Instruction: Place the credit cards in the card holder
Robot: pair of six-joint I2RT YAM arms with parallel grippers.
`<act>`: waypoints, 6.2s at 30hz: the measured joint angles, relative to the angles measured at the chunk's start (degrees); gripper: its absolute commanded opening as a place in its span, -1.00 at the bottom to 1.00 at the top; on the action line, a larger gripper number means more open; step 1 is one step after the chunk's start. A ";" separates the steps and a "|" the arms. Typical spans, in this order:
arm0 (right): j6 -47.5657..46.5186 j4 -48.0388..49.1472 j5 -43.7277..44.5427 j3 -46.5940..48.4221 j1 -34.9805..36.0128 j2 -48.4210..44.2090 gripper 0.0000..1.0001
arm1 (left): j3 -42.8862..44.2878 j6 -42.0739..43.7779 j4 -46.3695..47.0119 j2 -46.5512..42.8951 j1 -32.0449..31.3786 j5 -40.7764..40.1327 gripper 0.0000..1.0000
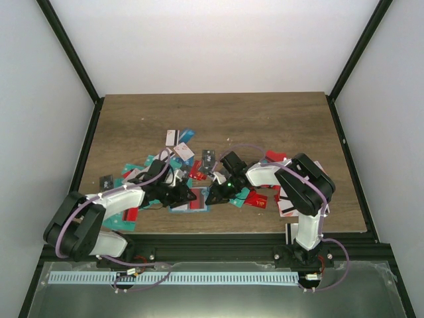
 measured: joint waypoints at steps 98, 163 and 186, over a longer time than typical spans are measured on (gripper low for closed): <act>5.97 -2.95 -1.25 -2.62 0.26 -7.06 -0.19 | 10.93 5.92 -8.20 10.29 -4.81 -7.72 -0.92; 6.64 0.11 -1.66 -1.60 0.26 -4.00 -0.14 | 10.71 6.23 -7.17 10.69 -5.14 -7.58 -0.92; 4.44 -2.95 -6.38 9.51 2.80 1.40 -0.14 | 11.56 4.04 -14.58 -1.75 -5.03 -12.66 -0.88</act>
